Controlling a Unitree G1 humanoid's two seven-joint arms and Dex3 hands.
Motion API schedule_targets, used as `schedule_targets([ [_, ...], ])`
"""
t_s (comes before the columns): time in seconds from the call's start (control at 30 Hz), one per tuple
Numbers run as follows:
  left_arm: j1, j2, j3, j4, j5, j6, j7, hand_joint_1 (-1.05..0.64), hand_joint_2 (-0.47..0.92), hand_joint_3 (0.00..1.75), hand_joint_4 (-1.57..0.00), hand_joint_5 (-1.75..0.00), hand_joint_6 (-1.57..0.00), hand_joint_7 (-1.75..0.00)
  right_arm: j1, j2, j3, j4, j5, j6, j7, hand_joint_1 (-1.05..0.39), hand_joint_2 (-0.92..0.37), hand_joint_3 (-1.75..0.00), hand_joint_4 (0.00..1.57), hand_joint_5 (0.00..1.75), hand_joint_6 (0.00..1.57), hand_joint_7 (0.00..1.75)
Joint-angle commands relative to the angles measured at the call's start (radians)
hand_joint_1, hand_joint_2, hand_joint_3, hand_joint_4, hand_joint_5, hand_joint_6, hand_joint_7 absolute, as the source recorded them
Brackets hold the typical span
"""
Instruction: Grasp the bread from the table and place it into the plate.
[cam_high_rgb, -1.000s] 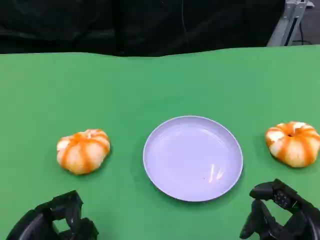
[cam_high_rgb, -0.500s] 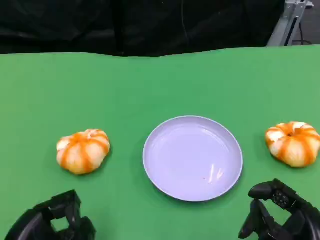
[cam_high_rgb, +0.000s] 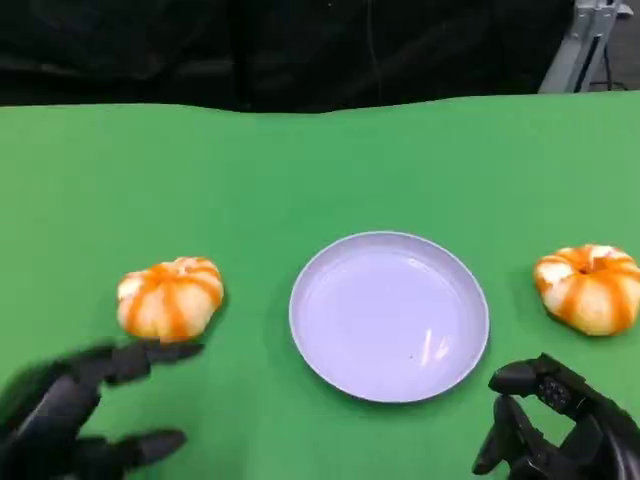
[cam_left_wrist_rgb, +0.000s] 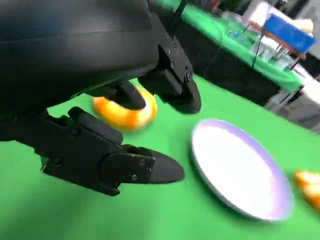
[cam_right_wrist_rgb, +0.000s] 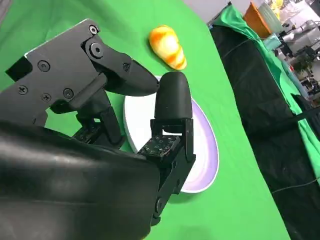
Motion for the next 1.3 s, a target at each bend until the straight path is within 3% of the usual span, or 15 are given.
schedule_targets([
  [0.03,-0.129,0.07,-0.038,0.039,0.162,0.018,0.114,-0.86,0.92,0.24,-0.24,-0.03,-0.45,0.0,-0.006,-0.01,-0.001,0.001,-0.008,0.0,-0.009,-0.18,-0.55,-1.05,0.94,1.56,0.84,1.37],
  [0.2,-0.257,0.123,-0.111,0.113,0.3,0.082,0.177,-0.9,0.92,0.15,-0.22,-0.02,-0.44,0.0,-0.005,-0.008,0.001,-0.001,-0.008,0.004,-0.014,-0.18,-0.54,-1.06,0.93,1.56,0.84,1.37],
  [0.43,-0.384,0.159,-0.217,0.194,0.371,0.183,0.158,-0.88,0.92,0.05,-0.24,-0.02,-0.48,-0.01,0.0,-0.004,0.0,0.002,0.005,-0.002,-0.004,-0.18,-0.53,-1.09,0.92,1.59,0.84,1.37],
  [0.9,-0.525,0.162,-0.38,0.445,0.413,0.34,0.2,-0.96,0.92,0.1,-0.26,-0.01,-0.46,0.0,0.008,-0.007,0.006,-0.017,0.0,0.012,-0.018,-0.18,-0.53,-1.07,0.94,1.56,0.85,1.36],
  [1.3,-0.629,0.145,-0.479,0.643,0.395,0.4,0.229,-0.99,0.92,0.16,-0.23,0.0,-0.43,0.0,0.009,-0.004,0.008,-0.017,0.0,0.003,-0.015,-0.19,-0.54,-1.07,0.93,1.57,0.84,1.37],
])
